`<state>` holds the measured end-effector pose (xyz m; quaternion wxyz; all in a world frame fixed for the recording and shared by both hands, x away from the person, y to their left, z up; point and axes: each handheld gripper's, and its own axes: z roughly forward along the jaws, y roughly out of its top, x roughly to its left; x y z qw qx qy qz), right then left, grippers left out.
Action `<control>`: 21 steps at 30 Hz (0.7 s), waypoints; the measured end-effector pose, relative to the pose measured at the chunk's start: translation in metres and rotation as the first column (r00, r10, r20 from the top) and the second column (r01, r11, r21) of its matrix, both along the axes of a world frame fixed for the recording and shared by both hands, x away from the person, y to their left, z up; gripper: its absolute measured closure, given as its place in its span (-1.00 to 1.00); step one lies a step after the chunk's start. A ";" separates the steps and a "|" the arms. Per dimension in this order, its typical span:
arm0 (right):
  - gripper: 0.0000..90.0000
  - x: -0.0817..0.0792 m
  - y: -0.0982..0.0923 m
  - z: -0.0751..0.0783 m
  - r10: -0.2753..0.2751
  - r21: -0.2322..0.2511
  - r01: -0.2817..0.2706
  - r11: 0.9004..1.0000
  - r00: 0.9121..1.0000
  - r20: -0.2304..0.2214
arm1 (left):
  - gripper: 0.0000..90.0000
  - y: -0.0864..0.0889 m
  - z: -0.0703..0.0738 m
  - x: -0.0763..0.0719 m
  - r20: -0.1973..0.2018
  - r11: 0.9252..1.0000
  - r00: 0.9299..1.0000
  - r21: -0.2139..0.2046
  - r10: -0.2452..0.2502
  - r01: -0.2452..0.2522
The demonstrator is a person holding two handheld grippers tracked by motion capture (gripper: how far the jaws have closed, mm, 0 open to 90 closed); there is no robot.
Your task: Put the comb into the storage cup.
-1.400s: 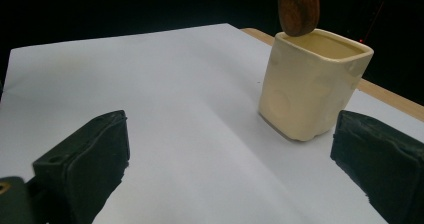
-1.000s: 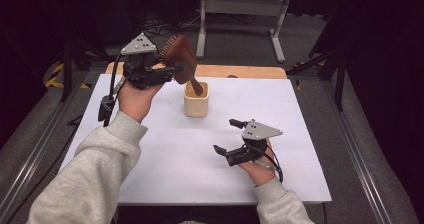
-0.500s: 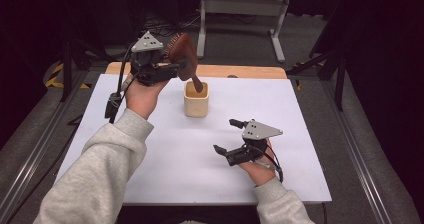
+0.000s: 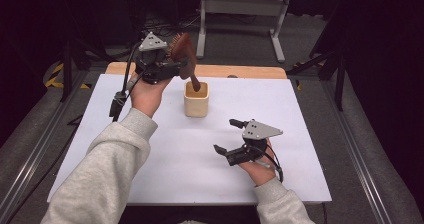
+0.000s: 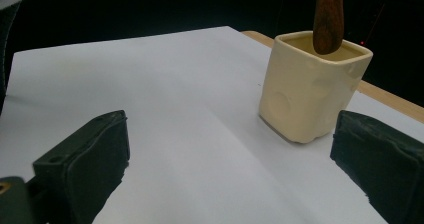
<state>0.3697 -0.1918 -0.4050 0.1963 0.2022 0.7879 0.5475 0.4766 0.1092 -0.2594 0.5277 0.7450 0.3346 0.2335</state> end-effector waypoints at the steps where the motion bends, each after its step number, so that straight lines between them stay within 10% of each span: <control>1: -0.94 0.000 0.000 0.000 -0.001 0.001 0.001 1.000 1.000 0.000 | 0.25 0.000 -0.001 0.001 0.002 1.000 1.000 0.004 0.003 -0.003; 21: -0.93 0.000 0.000 0.000 -0.003 -0.002 0.003 1.000 1.000 -0.003 | 0.24 0.000 -0.030 0.015 -0.072 1.000 0.997 0.001 0.007 -0.007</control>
